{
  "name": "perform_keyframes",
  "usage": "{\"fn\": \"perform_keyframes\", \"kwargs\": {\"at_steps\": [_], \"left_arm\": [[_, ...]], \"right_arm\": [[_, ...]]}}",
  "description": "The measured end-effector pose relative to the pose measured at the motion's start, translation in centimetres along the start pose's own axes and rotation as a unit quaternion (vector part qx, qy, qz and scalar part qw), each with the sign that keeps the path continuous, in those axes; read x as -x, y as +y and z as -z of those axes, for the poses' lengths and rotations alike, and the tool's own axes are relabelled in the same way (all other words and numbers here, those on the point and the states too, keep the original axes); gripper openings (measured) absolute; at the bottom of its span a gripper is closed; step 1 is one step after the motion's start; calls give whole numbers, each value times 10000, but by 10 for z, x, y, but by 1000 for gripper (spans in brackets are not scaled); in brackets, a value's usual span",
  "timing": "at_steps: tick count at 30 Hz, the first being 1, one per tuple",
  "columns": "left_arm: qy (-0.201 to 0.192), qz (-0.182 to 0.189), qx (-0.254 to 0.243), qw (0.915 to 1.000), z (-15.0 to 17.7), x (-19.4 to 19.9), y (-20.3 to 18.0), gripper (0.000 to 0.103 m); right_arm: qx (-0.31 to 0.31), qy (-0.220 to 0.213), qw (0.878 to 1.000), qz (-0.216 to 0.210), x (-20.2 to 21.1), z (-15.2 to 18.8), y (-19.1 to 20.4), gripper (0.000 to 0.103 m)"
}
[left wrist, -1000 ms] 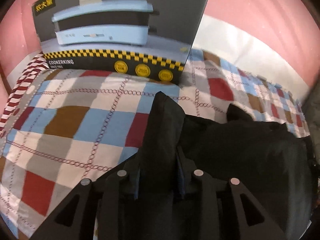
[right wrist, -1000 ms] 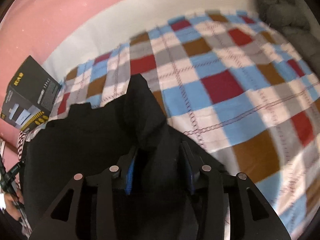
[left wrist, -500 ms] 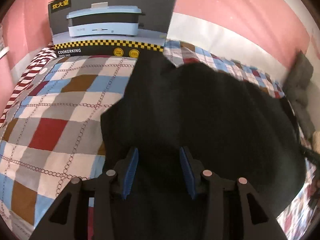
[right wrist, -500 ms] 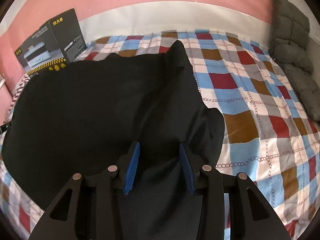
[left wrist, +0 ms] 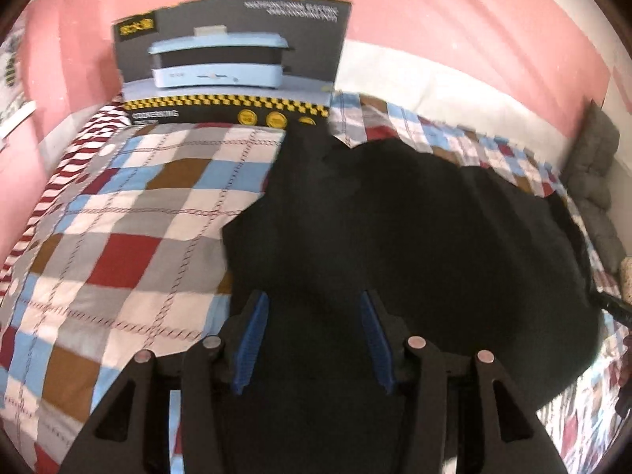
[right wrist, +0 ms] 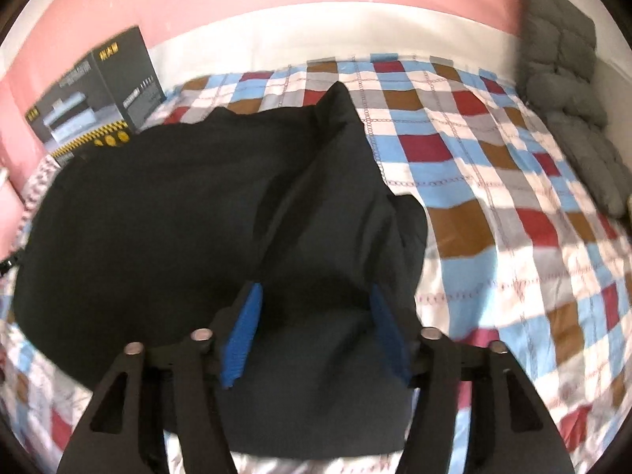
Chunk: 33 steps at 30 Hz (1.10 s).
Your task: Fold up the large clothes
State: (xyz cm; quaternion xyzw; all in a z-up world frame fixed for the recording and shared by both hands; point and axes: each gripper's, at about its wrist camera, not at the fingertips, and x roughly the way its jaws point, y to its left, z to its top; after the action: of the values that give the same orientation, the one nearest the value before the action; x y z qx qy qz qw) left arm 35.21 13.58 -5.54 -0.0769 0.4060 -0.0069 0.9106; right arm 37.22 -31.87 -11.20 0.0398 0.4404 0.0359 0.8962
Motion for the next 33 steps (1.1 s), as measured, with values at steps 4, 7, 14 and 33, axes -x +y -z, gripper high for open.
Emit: {"fn": "perform_keyframes", "kwargs": {"at_steps": [4,7,14,33], "left_arm": [[-11,-81,259,9996,18,19,18,60],[165,-77,552,9983,34,16,35,63],[493,521,1197,9902,41,-15,58,77],[713,757,899,9905,24,-60,20,47]], "right_arm": [[-406,9,9988,-271,14,21,-19,70],[-728,141,9966,-356,11,37,-36,73],[-1553,415,9795,-1217,-18,44,-65,78],[-2194,695,9500,-2112,-50,33,-68,45]]}}
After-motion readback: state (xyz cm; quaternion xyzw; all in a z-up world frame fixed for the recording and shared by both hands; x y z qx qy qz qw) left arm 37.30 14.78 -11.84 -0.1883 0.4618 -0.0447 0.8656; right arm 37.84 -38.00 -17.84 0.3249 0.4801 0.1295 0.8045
